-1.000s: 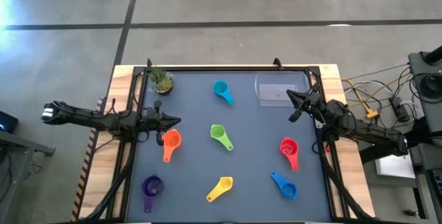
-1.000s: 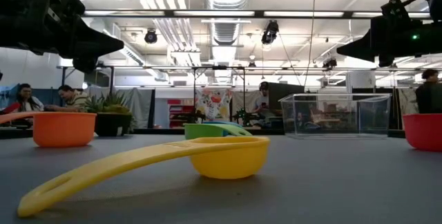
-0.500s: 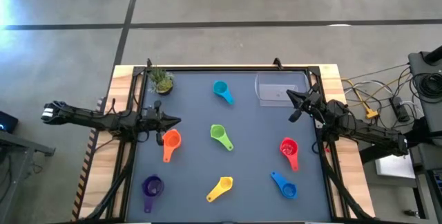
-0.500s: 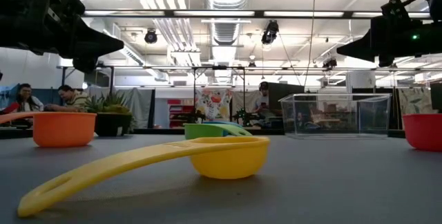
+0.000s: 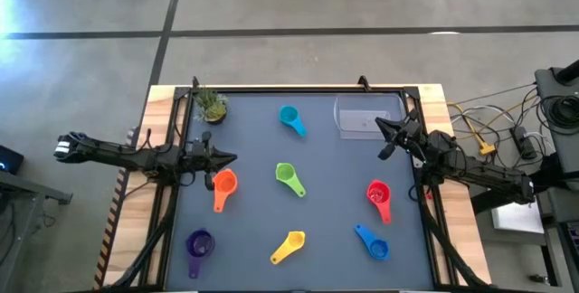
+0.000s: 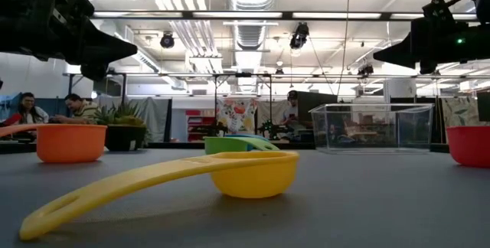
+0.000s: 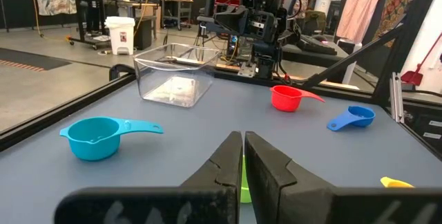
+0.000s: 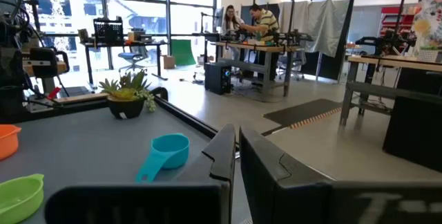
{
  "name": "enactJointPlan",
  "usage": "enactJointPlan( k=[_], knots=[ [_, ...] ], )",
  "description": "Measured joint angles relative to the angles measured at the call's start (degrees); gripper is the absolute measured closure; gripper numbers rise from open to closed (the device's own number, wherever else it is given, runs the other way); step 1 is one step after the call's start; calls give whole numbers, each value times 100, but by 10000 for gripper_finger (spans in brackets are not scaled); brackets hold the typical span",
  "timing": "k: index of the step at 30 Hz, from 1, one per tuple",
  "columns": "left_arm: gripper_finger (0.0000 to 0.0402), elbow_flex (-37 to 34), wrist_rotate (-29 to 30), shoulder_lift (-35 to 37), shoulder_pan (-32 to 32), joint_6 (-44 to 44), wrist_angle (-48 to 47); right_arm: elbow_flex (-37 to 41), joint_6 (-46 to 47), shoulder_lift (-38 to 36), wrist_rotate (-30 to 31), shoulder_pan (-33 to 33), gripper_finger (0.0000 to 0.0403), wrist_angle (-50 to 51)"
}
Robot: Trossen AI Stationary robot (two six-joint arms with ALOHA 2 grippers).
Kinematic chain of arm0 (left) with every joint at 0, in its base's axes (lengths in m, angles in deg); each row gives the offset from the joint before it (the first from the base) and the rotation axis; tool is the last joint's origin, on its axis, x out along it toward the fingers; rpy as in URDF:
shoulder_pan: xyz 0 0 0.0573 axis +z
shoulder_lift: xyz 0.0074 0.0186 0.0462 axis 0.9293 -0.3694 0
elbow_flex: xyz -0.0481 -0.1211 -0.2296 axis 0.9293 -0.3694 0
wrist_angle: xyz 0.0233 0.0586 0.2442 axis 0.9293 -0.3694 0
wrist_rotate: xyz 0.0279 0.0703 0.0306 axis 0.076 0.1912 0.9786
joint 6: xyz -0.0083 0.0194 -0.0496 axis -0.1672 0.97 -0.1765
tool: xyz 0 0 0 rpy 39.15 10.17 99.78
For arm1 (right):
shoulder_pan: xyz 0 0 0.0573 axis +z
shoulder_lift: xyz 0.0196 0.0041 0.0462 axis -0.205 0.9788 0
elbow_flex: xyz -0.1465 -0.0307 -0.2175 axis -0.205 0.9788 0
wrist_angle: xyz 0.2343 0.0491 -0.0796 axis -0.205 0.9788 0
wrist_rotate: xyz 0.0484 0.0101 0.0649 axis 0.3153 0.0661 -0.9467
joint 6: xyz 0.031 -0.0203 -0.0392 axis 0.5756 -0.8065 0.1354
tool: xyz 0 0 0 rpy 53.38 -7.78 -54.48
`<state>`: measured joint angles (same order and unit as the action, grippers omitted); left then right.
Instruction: Nest measuring cups in basket
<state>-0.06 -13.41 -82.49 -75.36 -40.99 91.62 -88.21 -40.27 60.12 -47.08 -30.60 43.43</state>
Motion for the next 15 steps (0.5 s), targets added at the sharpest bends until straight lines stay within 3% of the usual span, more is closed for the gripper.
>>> enactJointPlan(
  k=[15],
  knots=[
    [402,15,98,0,31,-17,313,0,0,-2,-1,0,390,-1]
  ],
)
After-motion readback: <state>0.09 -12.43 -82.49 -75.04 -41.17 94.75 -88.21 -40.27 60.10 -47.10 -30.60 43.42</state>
